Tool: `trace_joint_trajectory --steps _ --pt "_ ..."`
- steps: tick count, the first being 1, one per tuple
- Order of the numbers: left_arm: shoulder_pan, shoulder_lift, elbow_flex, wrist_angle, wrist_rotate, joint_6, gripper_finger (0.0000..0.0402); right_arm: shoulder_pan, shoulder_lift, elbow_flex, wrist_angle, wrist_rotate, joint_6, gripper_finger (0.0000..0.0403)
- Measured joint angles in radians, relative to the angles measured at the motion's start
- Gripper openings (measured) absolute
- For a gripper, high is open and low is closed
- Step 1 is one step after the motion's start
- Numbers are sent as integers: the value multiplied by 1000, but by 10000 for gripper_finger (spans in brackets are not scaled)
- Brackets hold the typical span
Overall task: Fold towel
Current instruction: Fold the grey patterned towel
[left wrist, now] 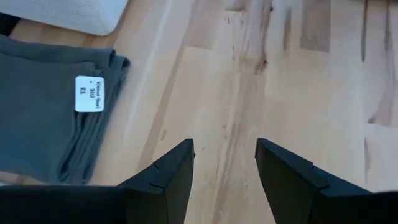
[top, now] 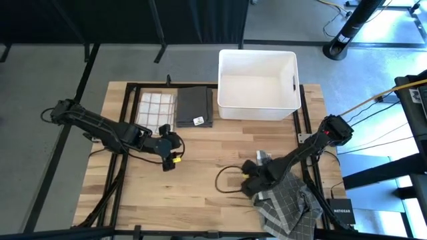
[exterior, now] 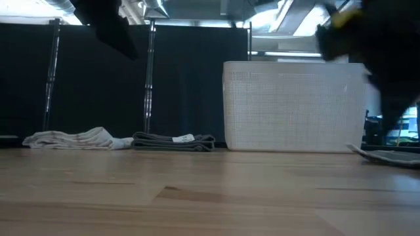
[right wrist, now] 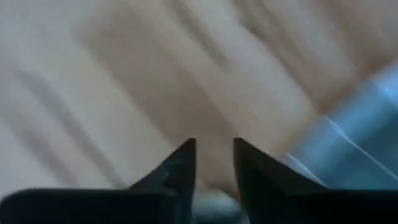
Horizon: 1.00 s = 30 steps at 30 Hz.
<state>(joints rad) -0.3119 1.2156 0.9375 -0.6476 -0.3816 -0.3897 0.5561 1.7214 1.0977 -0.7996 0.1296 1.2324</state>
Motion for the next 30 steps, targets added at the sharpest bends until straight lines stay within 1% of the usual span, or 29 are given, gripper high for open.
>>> trace_joint_trajectory --steps 3,7,10,13,16,18,20,22,23,24,25,27,28,30 --pt "-1 0 0 0 9 -1 166 23 0 0 -156 -21 101 159" --pt "-1 0 0 0 9 -3 166 37 12 0 -222 -26 177 214" --pt "-1 0 0 1 9 -4 166 38 40 0 -215 -26 178 238" --pt "-1 0 0 1 9 -4 166 39 75 0 -232 -24 168 241" --pt "-1 0 0 1 9 -4 166 39 110 0 -244 -18 137 220" --pt "-1 1 0 1 9 -4 166 39 128 0 -244 -25 117 191" --pt "-1 1 0 1 9 0 166 39 130 2 -244 -34 90 147" --pt "-1 1 0 1 9 1 166 39 130 3 -251 -35 70 87" --pt "-1 1 0 2 9 1 166 39 127 10 -259 -27 65 53" --pt "-1 1 0 2 9 1 166 39 123 21 -266 -10 53 27" --pt "-1 1 0 3 8 3 166 39 116 39 -272 13 42 17" --pt "-1 1 0 6 5 10 166 40 105 89 -281 64 25 22" --pt "-1 1 0 11 5 18 166 40 101 118 -284 104 8 24" --pt "-1 1 0 24 4 34 166 40 92 184 -279 217 -57 21"
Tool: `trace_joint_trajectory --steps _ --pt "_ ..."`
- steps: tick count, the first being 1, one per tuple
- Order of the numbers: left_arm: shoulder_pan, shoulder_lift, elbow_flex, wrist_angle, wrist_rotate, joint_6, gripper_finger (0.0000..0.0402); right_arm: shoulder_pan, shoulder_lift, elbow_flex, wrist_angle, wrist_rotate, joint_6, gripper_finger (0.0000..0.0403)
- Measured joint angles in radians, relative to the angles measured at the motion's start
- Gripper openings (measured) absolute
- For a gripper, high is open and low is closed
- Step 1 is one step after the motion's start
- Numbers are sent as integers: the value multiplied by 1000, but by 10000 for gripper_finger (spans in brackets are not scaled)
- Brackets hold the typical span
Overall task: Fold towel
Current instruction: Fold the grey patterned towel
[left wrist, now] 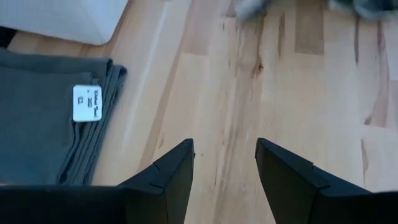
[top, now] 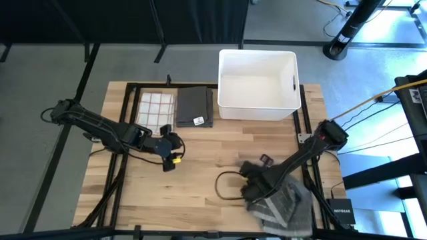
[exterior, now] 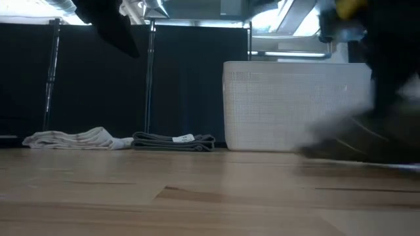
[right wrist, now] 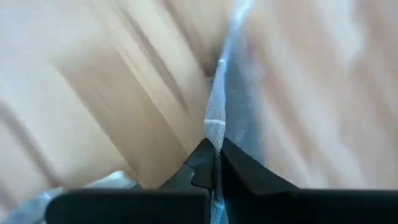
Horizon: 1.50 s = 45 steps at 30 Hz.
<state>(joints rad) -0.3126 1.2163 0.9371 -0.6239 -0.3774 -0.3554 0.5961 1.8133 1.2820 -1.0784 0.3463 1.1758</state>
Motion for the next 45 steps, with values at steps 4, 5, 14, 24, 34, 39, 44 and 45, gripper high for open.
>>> trace_joint_trajectory --steps 4,5,14,24,34,39,44,45 --pt "-2 0 0 53 -1 53 166 0 -5 115 105 250 -214 9" --pt "-4 0 0 62 0 66 166 -1 -5 128 153 298 -270 11" --pt "-29 65 0 182 27 167 166 -61 26 60 535 499 -533 6" --pt "3 221 0 403 82 308 166 -73 57 -50 787 591 -609 7" --pt "29 230 0 383 99 296 166 -73 57 -61 789 559 -606 8" --pt "33 264 -1 375 116 305 166 -73 57 -61 818 560 -605 10" --pt "55 289 -1 374 113 331 147 -73 57 -61 826 558 -605 11" --pt "62 288 -1 382 113 330 136 -73 61 -61 829 557 -605 13"
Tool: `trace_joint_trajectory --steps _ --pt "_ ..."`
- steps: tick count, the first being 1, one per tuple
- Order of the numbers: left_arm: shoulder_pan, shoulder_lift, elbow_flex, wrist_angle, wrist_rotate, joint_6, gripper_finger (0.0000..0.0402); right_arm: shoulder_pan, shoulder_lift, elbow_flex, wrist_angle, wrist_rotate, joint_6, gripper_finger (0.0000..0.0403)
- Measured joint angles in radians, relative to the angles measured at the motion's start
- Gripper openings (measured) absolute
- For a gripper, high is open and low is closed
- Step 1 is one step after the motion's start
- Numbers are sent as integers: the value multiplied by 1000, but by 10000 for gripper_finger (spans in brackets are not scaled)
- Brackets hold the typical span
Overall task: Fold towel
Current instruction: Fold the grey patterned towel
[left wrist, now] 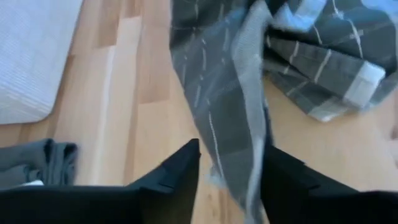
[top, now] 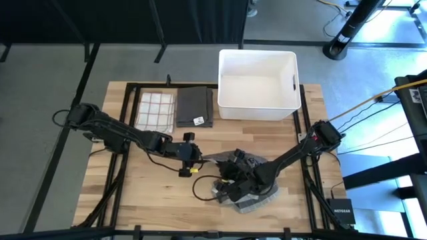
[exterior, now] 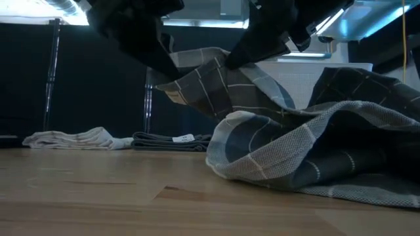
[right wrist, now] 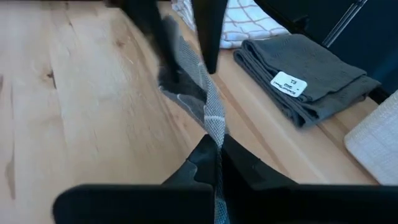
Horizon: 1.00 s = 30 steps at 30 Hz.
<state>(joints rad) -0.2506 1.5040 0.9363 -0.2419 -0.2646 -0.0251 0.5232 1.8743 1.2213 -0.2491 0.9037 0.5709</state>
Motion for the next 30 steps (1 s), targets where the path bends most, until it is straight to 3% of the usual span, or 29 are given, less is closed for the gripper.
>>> trace_joint_trajectory --steps 8,12,19,23,30 --pt "17 -15 0 -6 2 4 13 -7 42 0 20 -73 110 49" --pt "12 -28 0 -48 0 -15 10 -8 21 13 -39 -202 89 92" --pt "-19 -131 41 -240 -104 -107 5 20 -64 159 -421 -500 99 140" --pt "-47 -176 41 -242 -114 -134 3 44 -70 192 -446 -462 102 142" --pt "-67 -178 41 -235 -124 -128 2 17 -61 192 -267 -406 101 143"
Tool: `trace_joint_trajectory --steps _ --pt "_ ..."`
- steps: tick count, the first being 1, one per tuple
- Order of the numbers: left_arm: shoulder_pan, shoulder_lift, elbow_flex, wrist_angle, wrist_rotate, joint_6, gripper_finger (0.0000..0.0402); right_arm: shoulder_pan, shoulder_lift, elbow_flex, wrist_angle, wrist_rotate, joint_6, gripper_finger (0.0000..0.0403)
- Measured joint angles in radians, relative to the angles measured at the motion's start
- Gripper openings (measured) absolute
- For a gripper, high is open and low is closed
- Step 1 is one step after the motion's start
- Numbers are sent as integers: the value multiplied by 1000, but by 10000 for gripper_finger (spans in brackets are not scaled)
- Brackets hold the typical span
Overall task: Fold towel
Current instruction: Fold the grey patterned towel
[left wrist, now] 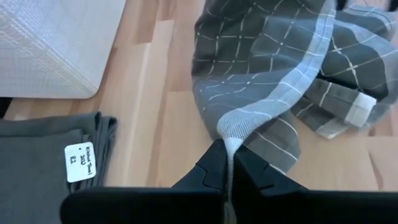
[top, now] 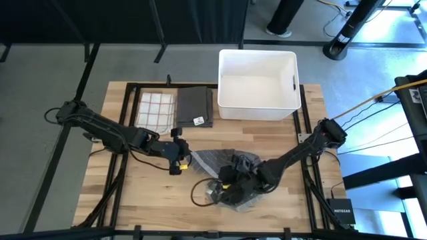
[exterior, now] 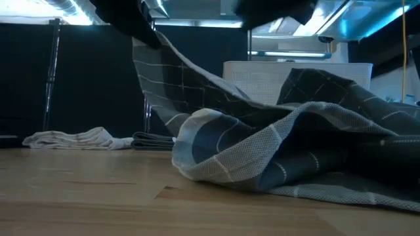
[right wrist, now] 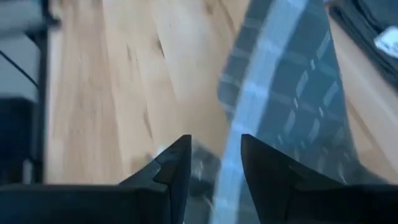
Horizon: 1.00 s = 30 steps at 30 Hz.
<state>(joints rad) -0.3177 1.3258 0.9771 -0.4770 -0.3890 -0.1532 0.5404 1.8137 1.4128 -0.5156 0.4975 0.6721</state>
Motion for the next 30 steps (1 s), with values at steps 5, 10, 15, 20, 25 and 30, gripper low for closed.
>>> trace_joint_trajectory --steps 5,10,15,20,25,30 --pt "2 0 0 -13 -1 5 4 -63 3 0 122 -69 -22 143" --pt "0 0 0 -37 -1 4 2 -23 3 0 27 -244 -19 143" --pt "-4 0 0 -58 0 -2 5 122 3 0 -138 -198 78 143" --pt "-1 0 0 -56 0 -4 2 244 5 -1 -211 -56 212 143" --pt "12 0 0 -43 -1 0 4 276 50 -1 -144 18 198 143" --pt "14 0 0 -36 -4 5 3 225 121 -1 0 54 27 143"
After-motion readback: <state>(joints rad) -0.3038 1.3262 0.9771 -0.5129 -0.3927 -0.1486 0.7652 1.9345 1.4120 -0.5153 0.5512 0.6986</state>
